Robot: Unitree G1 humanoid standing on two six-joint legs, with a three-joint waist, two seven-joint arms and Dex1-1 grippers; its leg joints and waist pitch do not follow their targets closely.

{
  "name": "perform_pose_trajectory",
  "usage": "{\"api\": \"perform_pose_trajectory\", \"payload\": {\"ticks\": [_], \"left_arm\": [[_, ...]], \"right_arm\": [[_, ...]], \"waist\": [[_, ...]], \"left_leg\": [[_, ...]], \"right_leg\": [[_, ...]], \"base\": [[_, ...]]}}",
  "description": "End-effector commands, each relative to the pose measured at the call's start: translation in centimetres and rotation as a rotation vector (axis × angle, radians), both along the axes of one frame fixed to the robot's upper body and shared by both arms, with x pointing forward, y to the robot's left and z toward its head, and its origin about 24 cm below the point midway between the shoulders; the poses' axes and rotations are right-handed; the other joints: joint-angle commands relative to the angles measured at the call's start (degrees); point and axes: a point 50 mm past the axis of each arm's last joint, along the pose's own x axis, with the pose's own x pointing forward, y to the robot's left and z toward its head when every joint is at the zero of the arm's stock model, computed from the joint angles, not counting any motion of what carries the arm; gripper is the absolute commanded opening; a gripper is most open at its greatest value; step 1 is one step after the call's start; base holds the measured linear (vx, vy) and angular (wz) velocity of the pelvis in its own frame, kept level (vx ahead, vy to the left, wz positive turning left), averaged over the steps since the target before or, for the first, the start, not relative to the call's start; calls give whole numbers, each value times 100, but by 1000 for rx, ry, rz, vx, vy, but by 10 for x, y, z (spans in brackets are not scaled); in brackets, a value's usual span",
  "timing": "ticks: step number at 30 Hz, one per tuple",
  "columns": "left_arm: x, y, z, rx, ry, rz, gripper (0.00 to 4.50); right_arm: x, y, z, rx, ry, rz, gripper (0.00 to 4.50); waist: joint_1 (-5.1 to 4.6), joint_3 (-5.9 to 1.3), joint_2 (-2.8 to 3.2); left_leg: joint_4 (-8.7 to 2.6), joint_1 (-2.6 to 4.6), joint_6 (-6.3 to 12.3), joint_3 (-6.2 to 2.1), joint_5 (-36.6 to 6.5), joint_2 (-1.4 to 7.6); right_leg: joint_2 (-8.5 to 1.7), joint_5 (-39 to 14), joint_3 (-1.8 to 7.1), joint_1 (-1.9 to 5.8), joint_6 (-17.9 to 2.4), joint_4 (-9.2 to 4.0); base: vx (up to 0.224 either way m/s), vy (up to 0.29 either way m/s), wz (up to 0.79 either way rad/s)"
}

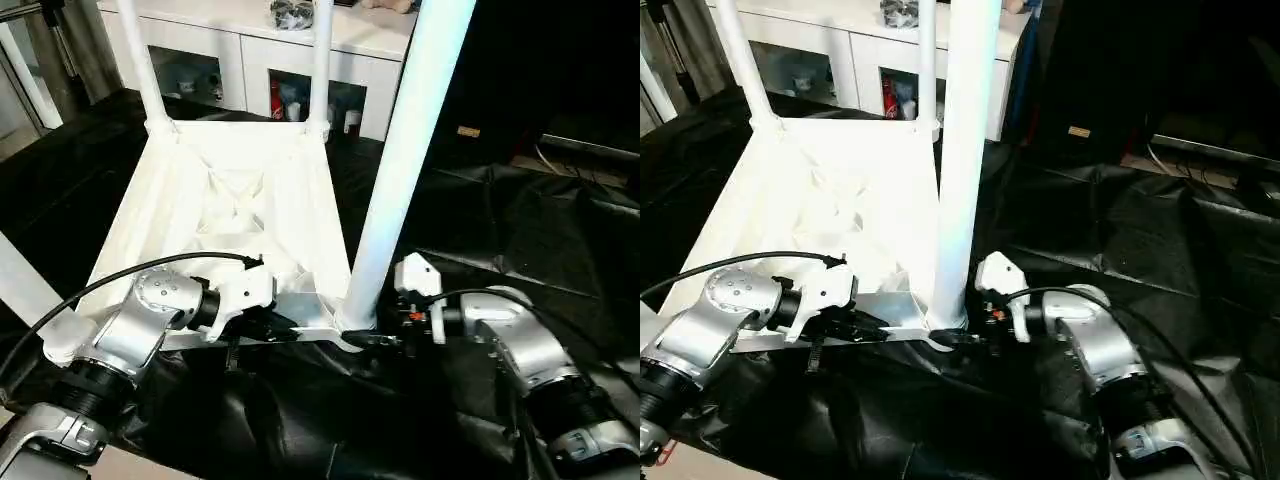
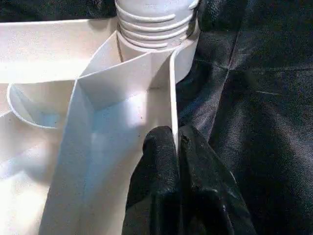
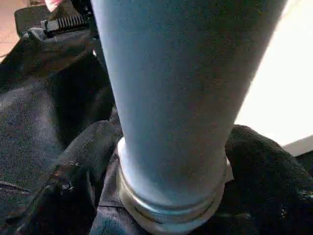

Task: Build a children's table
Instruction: Rotate leg to tighten

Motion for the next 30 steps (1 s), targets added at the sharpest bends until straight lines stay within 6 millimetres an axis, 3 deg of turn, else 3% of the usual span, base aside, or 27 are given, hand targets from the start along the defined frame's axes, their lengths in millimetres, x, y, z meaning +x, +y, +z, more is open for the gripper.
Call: {"api": "perform_pose_trajectory", "payload": {"ticks": [1,5,12,15,18,21,24,25,26,27,28,29,30], "left_arm": [[-11,2,-22,85,98,-35,0],[-11,3,-23,95,97,-29,0],[-6,4,-26,97,82,33,0],[-3,1,-26,87,66,67,0],[4,-11,-24,38,44,141,0],[9,-23,-23,15,23,180,0],[18,-45,-23,-3,-18,244,0],[21,-53,-23,-12,-23,265,0],[22,-62,-24,-18,-28,277,0],[24,-69,-24,-20,-33,286,0],[24,-70,-24,-20,-34,287,0],[24,-75,-25,-19,-37,291,0],[24,-79,-26,-14,-41,283,0]], "right_arm": [[-1,-1,0,4,2,-1,348],[-2,0,-1,10,17,-4,303],[-6,1,-9,31,49,-63,280],[-4,3,-12,48,58,-120,278],[3,10,-23,42,41,-302,276],[6,17,-33,23,25,-424,276],[12,30,-45,4,60,-642,276],[12,37,-47,4,63,-662,276],[12,46,-47,4,57,-665,276],[12,53,-47,4,51,-666,276],[12,55,-47,5,49,-664,276],[12,63,-46,9,43,-658,276],[14,71,-41,37,30,-635,276]], "waist": [[3,-304,23],[3,-299,30],[6,-283,29],[-5,-255,29],[-29,-230,27],[-95,-200,8],[-200,-177,43],[-243,-177,70],[-300,-165,140],[-309,-143,200],[-345,-120,206],[-375,-112,233],[-352,-74,307]], "left_leg": [[-369,23,149,-56,-1329,139],[-373,27,140,-57,-1368,138],[-389,35,86,-66,-1537,142],[-405,62,31,-82,-1788,138],[-413,89,-81,-101,-2036,133],[-423,90,-174,-164,-2307,100],[-406,164,-205,-220,-2687,65],[-411,168,-186,-262,-2855,61],[-469,154,-183,-325,-3115,99],[-517,225,-187,-364,-3539,128],[-522,292,-173,-372,-3814,135],[-555,314,-174,-402,-4043,157],[-704,295,-174,-410,-4477,239]], "right_leg": [[-299,-1359,222,257,-1153,-415],[-297,-1360,219,258,-1175,-417],[-308,-1719,224,239,-1063,-461],[-310,-2219,217,211,-943,-510],[-331,-2794,210,162,-797,-579],[-353,-3618,153,148,-448,-674],[-350,-4216,47,87,-185,-808],[-364,-4277,-50,137,-127,-869],[-365,-4048,-165,213,-140,-895],[-334,-3804,-270,227,-179,-958],[-304,-3719,-371,203,-171,-1025],[-287,-3556,-446,246,-172,-1011],[-242,-3172,-527,356,-232,-920]], "base": [[0,0,0],[0,0,0],[0,0,0],[0,0,0],[0,0,0],[0,0,0],[-54,16,-8],[-64,33,-11],[-47,53,-16],[-47,53,-16],[-48,53,-8],[0,0,0],[0,0,0]]}}
